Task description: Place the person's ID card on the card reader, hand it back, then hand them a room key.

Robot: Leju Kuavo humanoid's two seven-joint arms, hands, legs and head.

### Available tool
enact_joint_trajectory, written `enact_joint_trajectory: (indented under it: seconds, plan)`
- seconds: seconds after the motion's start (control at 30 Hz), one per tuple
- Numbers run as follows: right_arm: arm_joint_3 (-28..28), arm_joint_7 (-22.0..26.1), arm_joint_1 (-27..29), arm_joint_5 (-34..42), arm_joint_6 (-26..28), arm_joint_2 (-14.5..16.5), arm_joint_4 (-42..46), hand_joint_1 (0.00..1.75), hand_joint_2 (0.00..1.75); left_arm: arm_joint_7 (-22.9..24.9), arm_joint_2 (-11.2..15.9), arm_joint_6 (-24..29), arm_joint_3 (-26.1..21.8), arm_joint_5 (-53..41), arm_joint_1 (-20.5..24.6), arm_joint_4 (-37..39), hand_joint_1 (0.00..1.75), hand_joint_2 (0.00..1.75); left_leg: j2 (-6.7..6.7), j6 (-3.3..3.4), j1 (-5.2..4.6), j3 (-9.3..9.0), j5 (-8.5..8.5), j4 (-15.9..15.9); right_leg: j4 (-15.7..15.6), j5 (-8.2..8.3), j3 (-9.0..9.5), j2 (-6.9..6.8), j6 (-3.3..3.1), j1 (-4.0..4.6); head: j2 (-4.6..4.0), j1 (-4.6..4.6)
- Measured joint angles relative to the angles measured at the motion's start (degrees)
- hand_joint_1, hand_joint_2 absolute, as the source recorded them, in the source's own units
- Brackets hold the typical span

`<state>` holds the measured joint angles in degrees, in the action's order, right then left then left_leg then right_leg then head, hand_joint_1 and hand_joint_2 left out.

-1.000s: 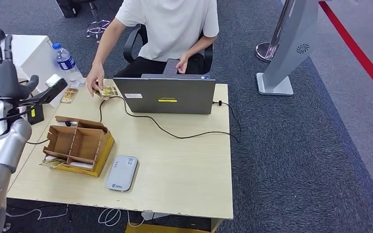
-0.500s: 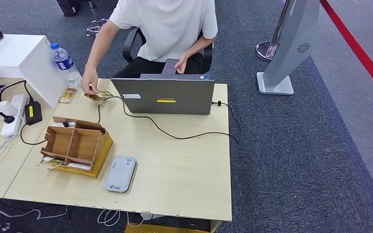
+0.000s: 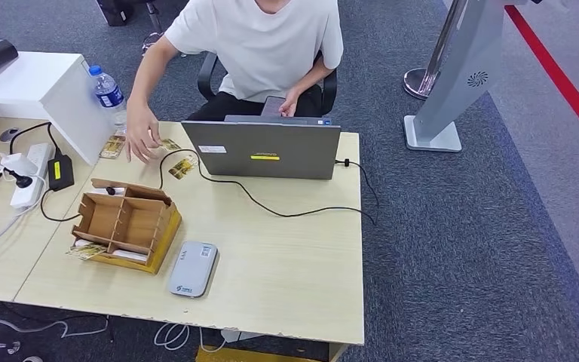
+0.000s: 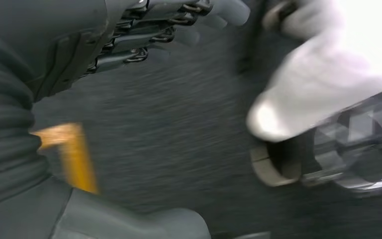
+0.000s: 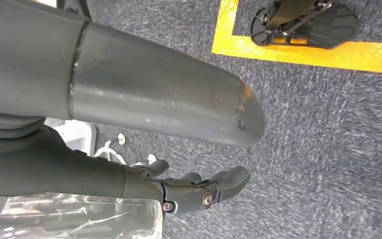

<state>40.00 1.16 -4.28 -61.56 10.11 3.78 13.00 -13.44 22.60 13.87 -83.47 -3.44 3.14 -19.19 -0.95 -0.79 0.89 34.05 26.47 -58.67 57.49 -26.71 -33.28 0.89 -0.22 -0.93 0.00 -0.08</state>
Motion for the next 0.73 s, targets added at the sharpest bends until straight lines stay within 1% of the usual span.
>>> enact_joint_trajectory:
  seconds: [0.07,0.13,0.2,0.23,0.27,0.3,0.37,0.43,0.53,0.6,0.7,0.73]
  plan:
    - [-0.2,-0.2,-0.2,-0.7,-0.1,0.0,0.0,0.0,0.0,2.9,-3.3,0.4,1.4,-6.4,0.0,1.6,0.0,1.75,0.02,0.04,-0.03,-0.01,0.0,0.0,0.0,0.04,0.0,0.01,0.06,-0.02,0.0,0.03]
    - [-0.6,-0.4,-0.3,-1.5,-0.2,0.0,0.0,0.0,0.0,5.7,-6.1,0.4,5.3,-15.6,-0.1,2.8,0.0,1.75,0.02,0.05,-0.03,0.0,0.0,-0.1,0.0,0.06,0.0,0.01,0.09,-0.03,0.0,0.08]
    - [-1.2,-0.5,-0.4,-2.2,-0.3,0.0,0.0,0.0,0.87,6.2,-9.0,-2.9,11.0,-23.8,-0.3,3.7,0.0,1.75,0.01,0.1,-0.07,0.01,-0.02,-0.1,0.0,0.08,0.0,0.0,0.11,-0.05,0.0,0.08]
    - [-1.4,-0.4,-0.4,-2.5,-0.4,0.1,0.0,0.0,1.31,5.4,-10.3,-5.5,13.8,-26.7,-0.4,4.1,0.0,1.75,0.01,0.12,-0.09,0.02,-0.02,-0.1,0.0,0.08,0.0,0.0,0.12,-0.08,0.0,0.09]
    - [-1.7,-0.4,-0.5,-2.9,-0.5,0.2,0.0,0.0,1.75,4.2,-11.7,-8.0,16.5,-28.8,-0.4,4.4,0.0,1.31,0.01,0.15,-0.09,0.02,-0.03,-0.1,0.0,0.08,0.01,-0.01,0.12,-0.1,0.0,0.05]
    - [-2.0,-0.4,-0.6,-3.2,-0.6,0.3,0.0,0.0,1.75,2.7,-12.9,-9.8,18.6,-30.1,-0.4,4.7,0.0,0.87,0.03,0.16,-0.09,0.02,-0.02,-0.1,0.0,0.09,0.01,0.0,0.12,-0.11,0.0,0.08]
    - [-2.6,-0.5,-0.7,-3.8,-0.8,0.7,0.0,0.0,1.75,0.3,-15.3,-12.0,21.9,-31.5,-0.4,5.2,0.0,0.87,0.05,0.17,-0.08,0.0,-0.02,-0.1,0.0,0.1,0.01,0.02,0.12,-0.11,0.0,0.07]
    - [-3.2,-0.7,-0.8,-4.4,-1.0,1.0,0.0,0.0,1.75,-0.1,-17.2,-12.9,24.5,-32.3,-0.3,5.6,0.0,1.75,0.06,0.18,-0.1,-0.01,-0.01,-0.1,0.0,0.1,0.0,0.02,0.12,-0.12,0.0,0.01]
    - [-4.6,-1.4,-1.0,-4.0,-1.9,1.4,0.0,0.0,1.75,1.0,-19.3,-14.6,28.5,-32.9,-0.5,5.9,0.0,1.75,0.05,0.19,-0.1,-0.01,0.0,-0.1,0.0,0.09,0.0,0.01,0.12,-0.12,0.0,-0.05]
    - [-6.1,-1.7,-0.8,-2.1,-2.5,1.4,0.1,0.0,1.75,1.8,-20.3,-15.5,31.3,-32.3,-0.8,5.9,0.0,1.75,0.04,0.19,-0.1,-0.01,0.0,-0.1,0.0,0.08,0.0,0.01,0.13,-0.12,0.0,-0.01]
    - [-8.3,-1.7,-0.2,1.7,-3.1,1.4,0.3,0.0,1.75,2.6,-21.1,-15.7,35.2,-30.2,-1.3,5.9,0.0,0.44,0.05,0.21,-0.09,0.0,0.02,-0.1,0.0,0.07,-0.02,0.01,0.13,-0.11,0.0,0.02]
    - [-8.6,-1.7,-0.1,2.4,-3.2,1.4,0.4,0.0,1.75,2.8,-21.2,-15.8,35.8,-29.8,-1.4,5.9,0.0,0.0,0.05,0.22,-0.09,0.0,0.02,-0.1,0.0,0.07,-0.02,0.01,0.13,-0.11,0.0,0.01]
